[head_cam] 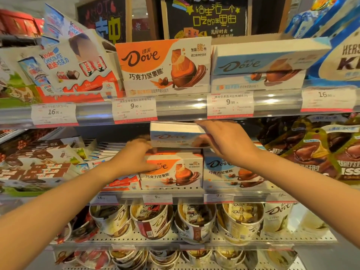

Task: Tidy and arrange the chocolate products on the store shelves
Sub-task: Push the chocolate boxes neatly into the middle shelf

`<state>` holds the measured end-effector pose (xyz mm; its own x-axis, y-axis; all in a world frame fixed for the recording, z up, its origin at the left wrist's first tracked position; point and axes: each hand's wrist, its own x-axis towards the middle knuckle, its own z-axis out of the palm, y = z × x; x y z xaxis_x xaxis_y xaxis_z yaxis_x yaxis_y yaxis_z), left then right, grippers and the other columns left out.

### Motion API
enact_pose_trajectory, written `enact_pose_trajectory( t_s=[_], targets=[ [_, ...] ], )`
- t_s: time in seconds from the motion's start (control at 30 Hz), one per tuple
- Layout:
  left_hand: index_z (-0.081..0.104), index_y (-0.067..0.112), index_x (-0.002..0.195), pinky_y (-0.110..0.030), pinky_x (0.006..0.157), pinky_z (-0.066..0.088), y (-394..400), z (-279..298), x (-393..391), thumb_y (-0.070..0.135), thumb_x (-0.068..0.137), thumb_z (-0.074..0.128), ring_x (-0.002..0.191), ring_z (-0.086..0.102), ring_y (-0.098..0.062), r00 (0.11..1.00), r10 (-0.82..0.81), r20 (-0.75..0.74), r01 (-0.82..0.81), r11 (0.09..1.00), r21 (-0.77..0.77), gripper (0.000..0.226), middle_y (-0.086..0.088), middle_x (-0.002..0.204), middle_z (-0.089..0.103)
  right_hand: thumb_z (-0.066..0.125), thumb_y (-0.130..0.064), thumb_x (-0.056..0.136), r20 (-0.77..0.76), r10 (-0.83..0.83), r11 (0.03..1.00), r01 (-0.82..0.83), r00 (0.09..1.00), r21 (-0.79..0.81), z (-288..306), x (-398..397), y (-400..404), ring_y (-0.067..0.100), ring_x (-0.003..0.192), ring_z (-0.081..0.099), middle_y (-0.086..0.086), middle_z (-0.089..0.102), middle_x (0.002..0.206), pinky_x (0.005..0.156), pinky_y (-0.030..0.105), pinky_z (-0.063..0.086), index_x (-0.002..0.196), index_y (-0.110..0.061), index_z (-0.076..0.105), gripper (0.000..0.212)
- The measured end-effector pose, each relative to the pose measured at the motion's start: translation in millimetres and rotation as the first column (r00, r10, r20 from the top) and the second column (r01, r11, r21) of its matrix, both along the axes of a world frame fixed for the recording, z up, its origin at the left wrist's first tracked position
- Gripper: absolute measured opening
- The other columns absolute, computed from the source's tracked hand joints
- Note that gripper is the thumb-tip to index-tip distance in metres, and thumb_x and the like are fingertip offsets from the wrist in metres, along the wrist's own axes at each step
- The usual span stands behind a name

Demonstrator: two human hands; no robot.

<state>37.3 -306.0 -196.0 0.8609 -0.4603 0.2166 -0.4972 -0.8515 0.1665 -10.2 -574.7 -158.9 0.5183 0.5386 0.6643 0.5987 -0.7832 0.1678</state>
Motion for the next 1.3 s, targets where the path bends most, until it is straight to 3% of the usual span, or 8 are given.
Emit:
enact_pose_trajectory(
  t_s=[0.23,0.37,0.47,0.57,0.73,0.87,1.03,1.3],
  targets=[
    [0.044,0.026,0.135,-0.035,0.1,0.042,-50,-4,6,0.028,0.075,0.072,0.119,0.046,-0.015,0.975,-0.222,-0.025,0.22,0.974,-0.055,0.066,0.001,0.132,0.05,0.036,-0.033,0.092,-0.097,-0.1,0.995,0.102,0.99,0.022,2,-16,-52,0.034,0.089,0.064,0.013,0.068,0.106,0.067,0.034,0.05,0.129,-0.009,0.05,0.046],
    [0.054,0.024,0.126,-0.009,0.087,0.041,-81,-5,12,0.02,0.073,0.076,0.109,0.053,-0.008,0.95,-0.29,-0.111,0.257,0.935,-0.244,0.058,0.002,0.124,0.055,0.045,-0.028,0.096,-0.303,-0.14,0.966,0.197,0.943,0.166,6,-19,-79,0.028,0.095,0.06,0.008,0.066,0.104,0.07,0.031,0.044,0.122,-0.008,0.054,0.034],
    [0.055,0.024,0.123,-0.019,0.091,0.045,-100,-6,14,0.021,0.073,0.077,0.112,0.054,-0.009,0.936,-0.291,-0.197,0.212,0.915,-0.344,0.055,0.004,0.125,0.056,0.048,-0.02,0.095,-0.499,-0.021,0.938,0.189,0.866,0.289,5,-22,-94,0.02,0.093,0.061,0.001,0.064,0.1,0.073,0.028,0.051,0.12,-0.009,0.052,0.028],
    [0.052,0.024,0.126,-0.036,0.098,0.046,-106,-9,21,0.028,0.07,0.079,0.117,0.052,-0.013,0.916,-0.286,-0.281,0.201,0.934,-0.297,0.062,0.005,0.129,0.055,0.049,-0.018,0.094,-0.597,0.051,0.929,0.181,0.801,0.324,-3,-27,-102,0.015,0.095,0.061,0.004,0.062,0.106,0.075,0.028,0.053,0.118,-0.014,0.048,0.024],
    [0.041,0.022,0.137,-0.029,0.101,0.036,-101,-6,30,0.021,0.069,0.079,0.126,0.043,-0.014,0.916,-0.26,-0.305,0.237,0.965,-0.109,0.078,0.004,0.139,0.045,0.052,-0.022,0.093,-0.647,-0.07,0.952,0.245,0.759,0.185,-24,-24,-104,0.007,0.103,0.055,-0.002,0.058,0.117,0.074,0.019,0.053,0.12,-0.02,0.046,0.027],
    [0.041,0.032,0.134,-0.029,0.097,0.039,-99,-6,26,0.02,0.071,0.078,0.118,0.042,-0.005,0.907,-0.319,-0.276,0.297,0.948,-0.118,0.074,0.012,0.134,0.047,0.054,-0.022,0.093,-0.64,-0.144,0.95,0.286,0.755,0.123,-20,-21,-110,0.013,0.11,0.054,-0.001,0.057,0.122,0.08,0.025,0.053,0.123,-0.021,0.047,0.031],
    [0.04,0.034,0.136,-0.035,0.1,0.042,-98,-10,27,0.024,0.072,0.076,0.122,0.045,-0.011,0.915,-0.317,-0.251,0.297,0.948,-0.115,0.074,0.009,0.136,0.048,0.052,-0.025,0.094,-0.636,-0.242,0.951,0.308,0.733,-0.006,-15,-23,-113,0.016,0.108,0.055,-0.001,0.057,0.123,0.075,0.026,0.052,0.121,-0.023,0.044,0.028],
    [0.036,0.032,0.14,-0.029,0.099,0.035,-97,-10,29,0.026,0.075,0.075,0.126,0.041,-0.011,0.92,-0.306,-0.244,0.299,0.952,-0.068,0.076,0.008,0.14,0.045,0.048,-0.022,0.095,-0.582,-0.332,0.941,0.303,0.742,-0.15,-7,-23,-114,0.02,0.109,0.054,0.0,0.054,0.118,0.075,0.031,0.054,0.117,-0.021,0.041,0.023]
  ],
)
